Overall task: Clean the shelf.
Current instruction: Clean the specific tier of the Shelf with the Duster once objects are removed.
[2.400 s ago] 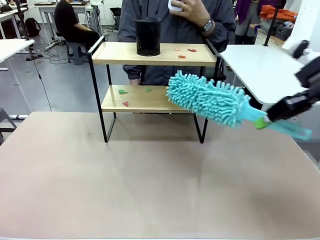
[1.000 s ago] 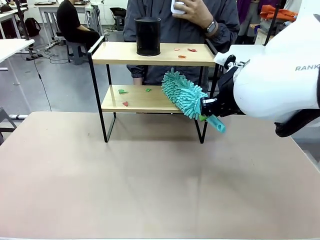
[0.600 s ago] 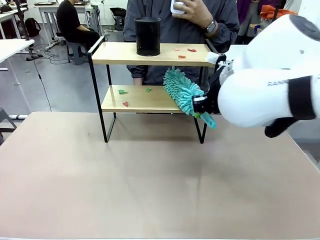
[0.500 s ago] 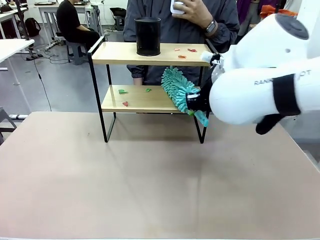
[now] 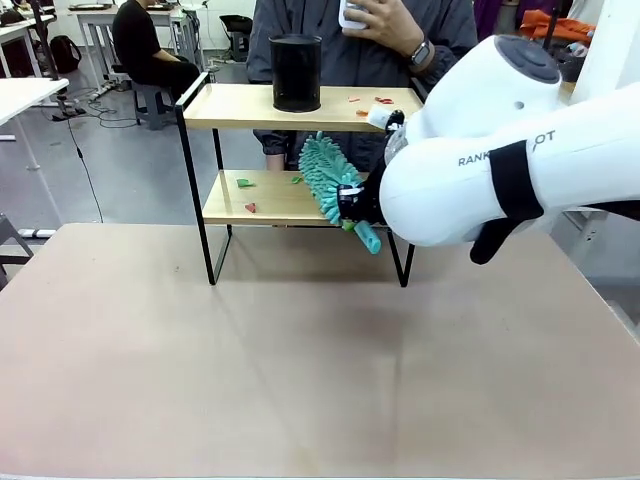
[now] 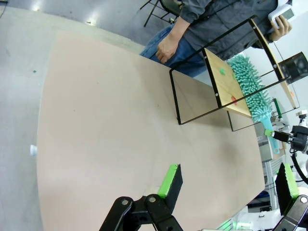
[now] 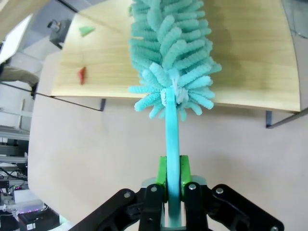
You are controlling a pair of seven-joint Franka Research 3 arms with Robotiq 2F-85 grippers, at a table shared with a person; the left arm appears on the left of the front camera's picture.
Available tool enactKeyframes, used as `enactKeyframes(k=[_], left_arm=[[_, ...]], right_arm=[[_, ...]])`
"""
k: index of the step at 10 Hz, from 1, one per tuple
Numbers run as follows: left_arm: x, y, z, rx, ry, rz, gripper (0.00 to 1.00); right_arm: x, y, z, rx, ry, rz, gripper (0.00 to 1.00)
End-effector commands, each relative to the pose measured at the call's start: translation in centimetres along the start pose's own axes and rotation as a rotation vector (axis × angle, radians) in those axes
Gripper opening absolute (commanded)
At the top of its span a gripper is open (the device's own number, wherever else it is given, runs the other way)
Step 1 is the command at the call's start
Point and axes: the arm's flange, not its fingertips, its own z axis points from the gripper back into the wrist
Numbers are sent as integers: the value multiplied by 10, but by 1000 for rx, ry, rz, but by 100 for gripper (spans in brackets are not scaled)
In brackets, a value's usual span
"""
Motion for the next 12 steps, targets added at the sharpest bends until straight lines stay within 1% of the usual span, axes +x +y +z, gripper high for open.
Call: enactKeyframes(k=[1,2,3,5,7,9,12], left_arm=[[-1,0,-1,-15,-14,-21,100],[-1,0,-1,-15,-14,-21,100],[-1,0,-1,-15,-14,-21,100],[-1,0,-1,-15,-14,-21,100],[-1,0,-1,-15,-14,-21,100],[-1,0,-1,-15,-14,-21,100],[-1,0,-1,-15,-14,-21,100]], right_arm=[[-1,9,-6,80,-20,59,13],[-5,13,-9,130,-2,104,13],[-4,12,-10,131,-4,125,13],[-5,15,-9,196,9,176,13],[-7,17,-13,231,27,240,13],[-10,11,-6,236,52,284,13],[-16,5,-4,171,91,283,13]])
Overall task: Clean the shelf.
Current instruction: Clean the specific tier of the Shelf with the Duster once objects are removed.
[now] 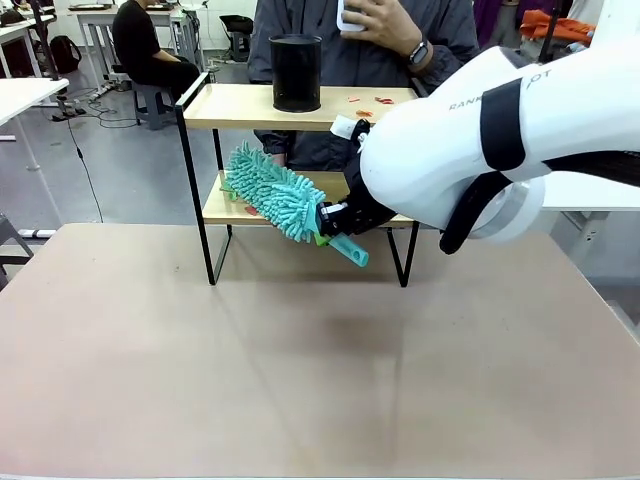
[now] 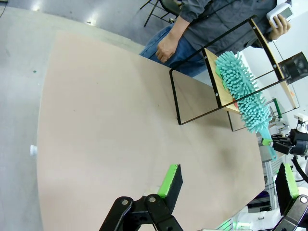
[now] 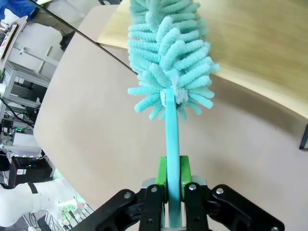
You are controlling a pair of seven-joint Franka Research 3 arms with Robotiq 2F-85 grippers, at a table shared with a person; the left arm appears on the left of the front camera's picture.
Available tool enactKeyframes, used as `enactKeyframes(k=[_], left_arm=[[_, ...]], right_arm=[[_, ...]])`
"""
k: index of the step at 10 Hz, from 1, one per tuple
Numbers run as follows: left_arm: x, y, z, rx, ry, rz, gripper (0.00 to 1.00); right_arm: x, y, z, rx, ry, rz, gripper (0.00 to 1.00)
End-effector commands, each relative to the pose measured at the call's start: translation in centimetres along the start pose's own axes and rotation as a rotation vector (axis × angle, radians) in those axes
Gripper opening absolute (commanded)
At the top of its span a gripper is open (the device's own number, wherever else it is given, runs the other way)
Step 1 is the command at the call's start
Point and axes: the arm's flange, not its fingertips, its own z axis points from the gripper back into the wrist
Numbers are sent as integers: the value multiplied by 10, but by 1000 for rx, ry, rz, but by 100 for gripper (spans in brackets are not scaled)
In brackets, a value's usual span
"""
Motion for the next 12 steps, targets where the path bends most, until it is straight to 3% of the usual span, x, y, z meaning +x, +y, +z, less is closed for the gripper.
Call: enactKeyframes(k=[1,5,8,12], left_arm=[[-1,0,-1,-15,-14,-21,100],[-1,0,-1,-15,-14,-21,100],[-1,0,-1,-15,-14,-21,100],[-1,0,-1,-15,-14,-21,100]], right_arm=[[-4,-7,5,-13,19,15,13],[-5,-3,6,9,9,23,13],[-3,-3,6,108,72,104,13],[-23,-24,36,256,134,161,13]])
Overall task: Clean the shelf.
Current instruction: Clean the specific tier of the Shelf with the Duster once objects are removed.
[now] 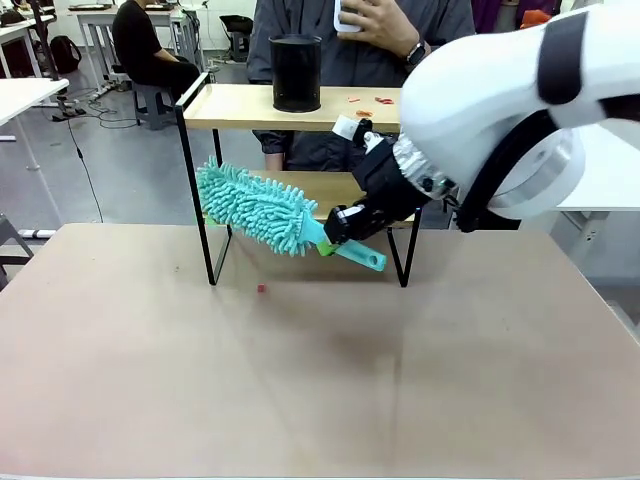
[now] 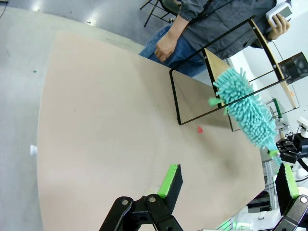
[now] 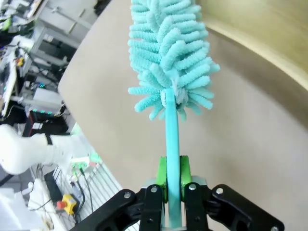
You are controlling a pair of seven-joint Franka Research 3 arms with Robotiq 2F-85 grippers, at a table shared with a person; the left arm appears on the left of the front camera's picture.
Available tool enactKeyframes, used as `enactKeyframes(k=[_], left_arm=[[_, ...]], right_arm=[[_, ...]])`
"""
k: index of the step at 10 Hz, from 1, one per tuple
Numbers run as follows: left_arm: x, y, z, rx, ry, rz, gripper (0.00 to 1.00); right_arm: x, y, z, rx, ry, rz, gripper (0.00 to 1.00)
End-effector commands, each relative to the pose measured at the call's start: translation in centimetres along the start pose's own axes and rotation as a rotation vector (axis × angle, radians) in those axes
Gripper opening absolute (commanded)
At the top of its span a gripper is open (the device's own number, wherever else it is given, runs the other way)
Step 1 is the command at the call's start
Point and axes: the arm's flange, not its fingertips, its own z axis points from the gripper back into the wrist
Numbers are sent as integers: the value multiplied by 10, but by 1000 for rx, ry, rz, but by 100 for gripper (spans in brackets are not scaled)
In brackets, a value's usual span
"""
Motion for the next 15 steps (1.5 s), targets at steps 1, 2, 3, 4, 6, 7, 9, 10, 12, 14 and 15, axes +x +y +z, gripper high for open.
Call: enactKeyframes(k=[1,2,3,4,6,7,9,10,12,14,15], left_arm=[[-1,0,-1,-15,-14,-21,100],[-1,0,-1,-15,-14,-21,100],[-1,0,-1,-15,-14,-21,100],[-1,0,-1,-15,-14,-21,100],[-1,0,-1,-15,-14,-21,100],[-1,0,-1,-15,-14,-21,100],[-1,0,-1,-15,-14,-21,100],[-1,0,-1,-15,-14,-21,100],[-1,0,-1,-15,-14,-21,100],[-1,0,-1,-15,-14,-21,100],[-1,0,-1,-15,-14,-21,100]], right_arm=[[-25,-16,19,69,47,19,13],[-36,-19,33,77,55,9,13],[-47,-21,48,64,41,-10,13],[-56,-21,59,67,30,-3,13],[-69,-22,75,160,5,55,13],[-73,-26,78,200,29,47,13],[-97,-46,108,323,88,37,13],[-117,-54,136,341,77,12,13],[-164,-75,194,420,-16,-15,13],[-212,-103,236,469,-230,-158,0],[-233,-113,250,479,-373,-229,0]])
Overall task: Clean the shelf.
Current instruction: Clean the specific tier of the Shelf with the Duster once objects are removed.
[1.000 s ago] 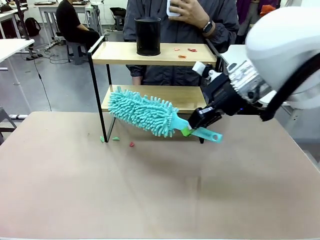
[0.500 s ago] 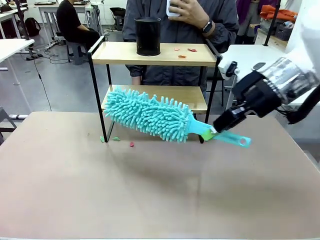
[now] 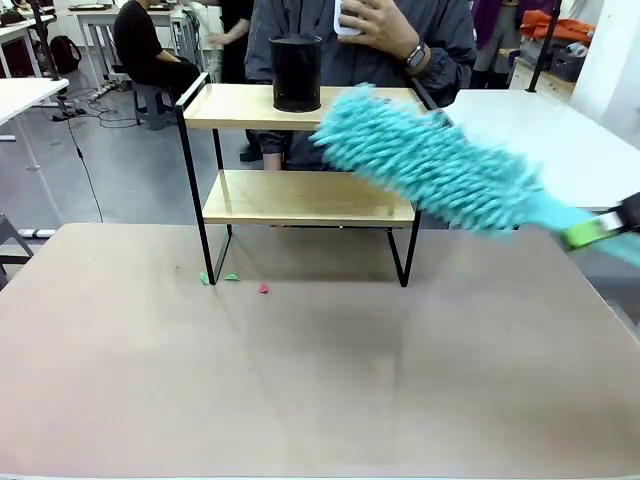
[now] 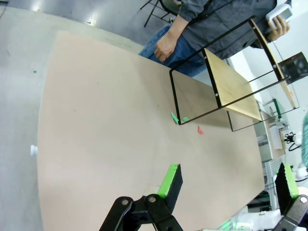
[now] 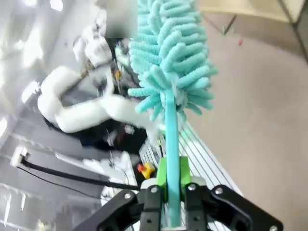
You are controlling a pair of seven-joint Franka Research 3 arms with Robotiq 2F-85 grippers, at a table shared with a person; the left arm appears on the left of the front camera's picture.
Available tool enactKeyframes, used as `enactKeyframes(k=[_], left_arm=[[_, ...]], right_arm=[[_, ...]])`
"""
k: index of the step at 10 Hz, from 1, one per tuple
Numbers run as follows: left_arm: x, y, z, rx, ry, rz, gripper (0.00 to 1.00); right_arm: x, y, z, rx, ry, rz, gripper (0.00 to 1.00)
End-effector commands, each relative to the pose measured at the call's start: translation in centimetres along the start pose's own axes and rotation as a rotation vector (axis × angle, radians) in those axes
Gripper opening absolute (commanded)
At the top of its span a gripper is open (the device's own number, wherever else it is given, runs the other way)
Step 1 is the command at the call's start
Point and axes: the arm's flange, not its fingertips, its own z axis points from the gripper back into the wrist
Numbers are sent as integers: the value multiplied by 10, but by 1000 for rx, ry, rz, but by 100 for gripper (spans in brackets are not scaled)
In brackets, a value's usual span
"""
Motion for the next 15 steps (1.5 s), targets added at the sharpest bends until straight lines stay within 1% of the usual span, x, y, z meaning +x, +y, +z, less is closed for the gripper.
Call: enactKeyframes(k=[1,2,3,4,5,6,7,8,9,10,15], left_arm=[[-1,0,-2,-16,-13,-21,100],[-1,0,-2,-16,-13,-21,100],[-1,0,-2,-16,-13,-21,100],[-1,0,-2,-16,-13,-21,100],[-1,0,-2,-16,-13,-21,100],[-1,0,-2,-16,-13,-21,100],[-1,0,-2,-16,-13,-21,100],[-1,0,-2,-16,-13,-21,100],[-1,0,-2,-16,-13,-21,100],[-1,0,-2,-16,-13,-21,100],[-1,0,-2,-16,-13,-21,100]], right_arm=[[-53,-16,14,54,-342,21,0],[-68,-25,26,120,-496,41,0],[-79,-48,31,65,-612,-94,0],[-88,-68,31,99,-658,-163,0],[-95,-87,27,57,-690,-311,0],[-98,-104,15,48,-614,-429,0],[-96,-119,1,68,-501,-550,0],[-88,-127,-12,52,-382,-611,0],[-73,-131,-27,-23,-260,-684,0],[-62,-162,77,80,-492,-539,0],[-62,-162,77,80,-492,-539,0]])
